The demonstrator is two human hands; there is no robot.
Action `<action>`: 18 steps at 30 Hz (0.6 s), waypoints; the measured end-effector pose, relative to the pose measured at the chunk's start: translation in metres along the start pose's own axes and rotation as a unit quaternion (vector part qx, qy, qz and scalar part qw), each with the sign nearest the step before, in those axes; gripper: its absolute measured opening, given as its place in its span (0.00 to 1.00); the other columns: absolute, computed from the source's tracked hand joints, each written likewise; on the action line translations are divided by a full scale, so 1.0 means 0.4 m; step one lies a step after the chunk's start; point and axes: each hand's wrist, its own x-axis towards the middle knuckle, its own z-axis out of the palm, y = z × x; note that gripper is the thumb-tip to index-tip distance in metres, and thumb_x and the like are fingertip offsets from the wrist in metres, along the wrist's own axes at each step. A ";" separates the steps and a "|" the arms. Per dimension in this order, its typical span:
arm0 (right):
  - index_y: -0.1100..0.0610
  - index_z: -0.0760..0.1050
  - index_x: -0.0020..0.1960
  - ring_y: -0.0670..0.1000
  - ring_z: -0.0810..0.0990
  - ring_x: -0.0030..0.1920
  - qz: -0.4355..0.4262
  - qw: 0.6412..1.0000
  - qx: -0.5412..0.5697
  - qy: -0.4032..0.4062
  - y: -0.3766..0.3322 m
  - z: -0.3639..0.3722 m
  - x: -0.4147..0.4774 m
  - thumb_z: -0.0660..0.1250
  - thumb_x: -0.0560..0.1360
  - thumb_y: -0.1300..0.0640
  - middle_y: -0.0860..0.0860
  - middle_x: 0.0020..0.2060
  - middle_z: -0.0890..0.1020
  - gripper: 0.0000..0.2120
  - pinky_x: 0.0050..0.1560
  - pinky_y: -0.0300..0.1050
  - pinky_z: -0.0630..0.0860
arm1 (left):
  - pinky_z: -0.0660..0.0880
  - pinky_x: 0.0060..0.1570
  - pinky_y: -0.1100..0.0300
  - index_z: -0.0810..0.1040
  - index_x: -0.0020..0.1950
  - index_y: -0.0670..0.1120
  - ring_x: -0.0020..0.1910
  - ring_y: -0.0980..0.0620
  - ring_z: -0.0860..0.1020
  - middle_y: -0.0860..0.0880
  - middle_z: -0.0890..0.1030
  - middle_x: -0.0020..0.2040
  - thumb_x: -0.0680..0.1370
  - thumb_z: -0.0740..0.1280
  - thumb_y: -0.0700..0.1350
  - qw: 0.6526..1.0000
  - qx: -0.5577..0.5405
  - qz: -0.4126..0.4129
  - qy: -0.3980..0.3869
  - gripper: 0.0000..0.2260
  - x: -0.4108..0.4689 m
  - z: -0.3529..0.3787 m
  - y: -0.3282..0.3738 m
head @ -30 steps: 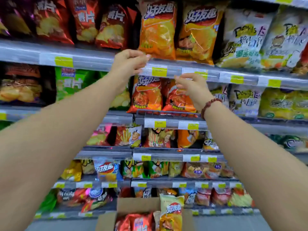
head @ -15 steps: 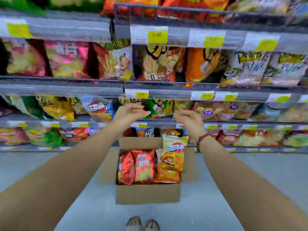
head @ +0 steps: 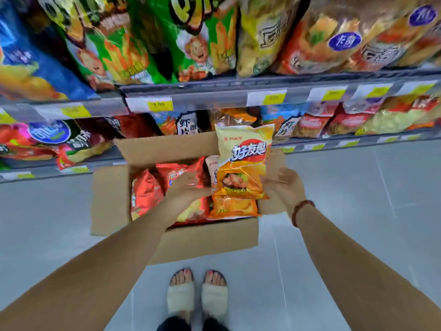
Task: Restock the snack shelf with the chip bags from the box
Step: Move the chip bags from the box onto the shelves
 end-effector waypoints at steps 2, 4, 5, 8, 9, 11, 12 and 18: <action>0.60 0.64 0.69 0.54 0.71 0.62 0.041 0.999 0.021 -0.026 0.031 0.004 0.032 0.83 0.55 0.52 0.54 0.63 0.69 0.48 0.67 0.52 0.69 | 0.72 0.61 0.57 0.69 0.69 0.46 0.62 0.49 0.74 0.47 0.74 0.65 0.57 0.81 0.50 1.000 0.015 -0.004 -0.013 0.43 0.040 0.029 -0.031; 0.59 0.61 0.72 0.55 0.70 0.68 0.035 0.999 -0.008 -0.023 0.068 0.017 0.073 0.81 0.62 0.54 0.56 0.71 0.67 0.46 0.66 0.50 0.70 | 0.69 0.58 0.59 0.66 0.72 0.46 0.62 0.51 0.72 0.48 0.72 0.65 0.66 0.79 0.44 1.000 0.014 -0.005 -0.017 0.38 0.087 0.057 -0.051; 0.57 0.61 0.73 0.54 0.70 0.68 0.034 0.999 -0.021 -0.024 0.090 0.023 0.095 0.79 0.64 0.55 0.56 0.71 0.67 0.43 0.66 0.49 0.70 | 0.68 0.56 0.60 0.65 0.73 0.47 0.62 0.51 0.72 0.49 0.72 0.65 0.67 0.78 0.42 1.000 0.008 -0.003 -0.022 0.37 0.117 0.072 -0.060; 0.57 0.61 0.72 0.38 0.79 0.50 0.033 0.997 -0.021 -0.071 0.113 0.039 0.120 0.74 0.71 0.59 0.49 0.59 0.75 0.35 0.48 0.33 0.75 | 0.72 0.53 0.62 0.65 0.71 0.49 0.61 0.51 0.75 0.49 0.74 0.63 0.68 0.78 0.42 0.999 -0.025 0.013 -0.035 0.36 0.173 0.101 -0.075; 0.59 0.62 0.71 0.34 0.81 0.39 0.027 0.996 -0.016 -0.089 0.124 0.043 0.129 0.71 0.73 0.63 0.48 0.53 0.77 0.31 0.37 0.29 0.75 | 0.73 0.52 0.63 0.68 0.68 0.50 0.58 0.53 0.76 0.50 0.76 0.59 0.68 0.77 0.42 0.998 -0.037 0.018 -0.042 0.32 0.187 0.114 -0.079; 0.61 0.63 0.71 0.36 0.80 0.33 0.021 0.994 -0.007 -0.107 0.127 0.056 0.132 0.71 0.73 0.64 0.49 0.50 0.79 0.29 0.26 0.28 0.73 | 0.75 0.45 0.69 0.74 0.58 0.53 0.49 0.61 0.80 0.55 0.79 0.50 0.70 0.76 0.38 0.996 -0.039 0.050 -0.059 0.21 0.203 0.141 -0.075; 0.60 0.62 0.72 0.39 0.80 0.37 0.020 0.993 -0.006 -0.112 0.131 0.062 0.136 0.72 0.72 0.62 0.51 0.53 0.79 0.31 0.26 0.29 0.73 | 0.75 0.42 0.71 0.75 0.56 0.53 0.45 0.64 0.81 0.55 0.81 0.49 0.69 0.76 0.37 0.995 -0.035 0.067 -0.065 0.20 0.211 0.152 -0.076; 0.52 0.68 0.69 0.51 0.81 0.57 0.012 0.993 -0.039 -0.115 0.142 0.063 0.150 0.81 0.59 0.45 0.49 0.57 0.82 0.43 0.57 0.52 0.79 | 0.76 0.60 0.55 0.73 0.67 0.53 0.59 0.52 0.78 0.49 0.80 0.60 0.67 0.78 0.48 0.992 -0.013 0.064 -0.106 0.30 0.233 0.148 -0.078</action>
